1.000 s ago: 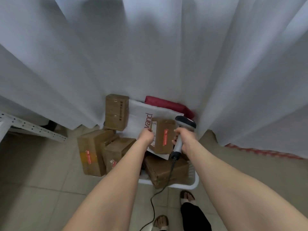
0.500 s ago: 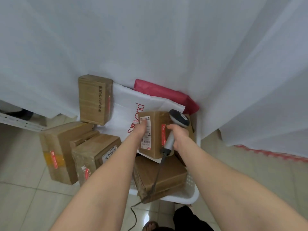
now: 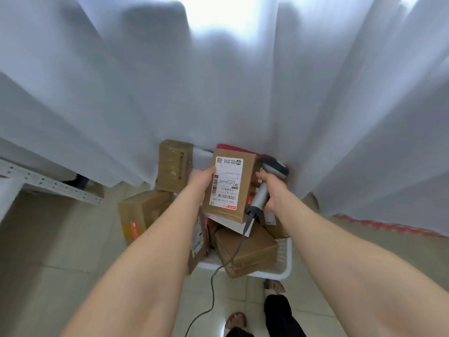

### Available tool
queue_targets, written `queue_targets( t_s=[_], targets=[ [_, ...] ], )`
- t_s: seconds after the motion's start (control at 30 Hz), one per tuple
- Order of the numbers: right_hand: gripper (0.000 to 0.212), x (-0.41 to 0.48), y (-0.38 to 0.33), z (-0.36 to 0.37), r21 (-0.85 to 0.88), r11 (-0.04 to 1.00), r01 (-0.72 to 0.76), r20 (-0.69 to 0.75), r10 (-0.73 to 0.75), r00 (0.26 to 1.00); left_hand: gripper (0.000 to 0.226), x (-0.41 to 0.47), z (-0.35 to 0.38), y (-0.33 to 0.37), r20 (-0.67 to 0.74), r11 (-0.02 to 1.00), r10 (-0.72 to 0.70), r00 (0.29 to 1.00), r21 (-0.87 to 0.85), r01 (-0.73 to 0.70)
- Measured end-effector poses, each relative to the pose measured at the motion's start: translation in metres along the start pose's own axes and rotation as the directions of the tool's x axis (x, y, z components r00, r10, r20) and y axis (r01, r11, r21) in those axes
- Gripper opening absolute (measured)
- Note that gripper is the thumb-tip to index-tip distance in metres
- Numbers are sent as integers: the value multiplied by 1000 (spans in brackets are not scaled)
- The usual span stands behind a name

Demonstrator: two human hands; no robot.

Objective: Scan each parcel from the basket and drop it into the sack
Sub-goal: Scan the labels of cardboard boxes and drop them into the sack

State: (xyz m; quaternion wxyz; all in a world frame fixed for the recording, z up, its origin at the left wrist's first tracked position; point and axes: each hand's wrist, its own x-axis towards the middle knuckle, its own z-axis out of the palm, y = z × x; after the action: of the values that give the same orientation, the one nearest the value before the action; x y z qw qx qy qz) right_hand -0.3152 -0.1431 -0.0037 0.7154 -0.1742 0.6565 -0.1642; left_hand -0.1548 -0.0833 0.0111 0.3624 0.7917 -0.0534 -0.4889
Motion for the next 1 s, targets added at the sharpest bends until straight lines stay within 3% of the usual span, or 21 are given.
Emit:
queue_targets(
  t_s=[0.17,0.37,0.43,0.57,0.77,0.93,1.0],
  targets=[
    [23,-101,-22,18,89,996,13,46,-17,999,32,-84,-54,54,67,997,66,996,-45,-63],
    [32,-198,-38,30,102,991,85,100,-96,990,44,-170,-103,88,156,987,160,975,4,-163],
    [32,-225,-39,30,116,987,115,133,-130,983,38,-196,-115,89,155,987,163,974,-8,-163],
    [59,-270,-30,26,110,982,155,215,-175,961,26,-251,-136,85,159,983,186,970,-21,-185],
    [49,-330,2,7,62,975,215,289,-224,931,23,-337,-162,53,160,959,269,950,51,-280],
    [52,-370,36,-18,77,975,209,318,-222,921,49,-391,-173,14,118,945,325,939,5,-327],
    [56,-384,47,-24,80,975,209,335,-223,915,52,-405,-176,-2,108,952,300,948,-98,-290]
  ],
)
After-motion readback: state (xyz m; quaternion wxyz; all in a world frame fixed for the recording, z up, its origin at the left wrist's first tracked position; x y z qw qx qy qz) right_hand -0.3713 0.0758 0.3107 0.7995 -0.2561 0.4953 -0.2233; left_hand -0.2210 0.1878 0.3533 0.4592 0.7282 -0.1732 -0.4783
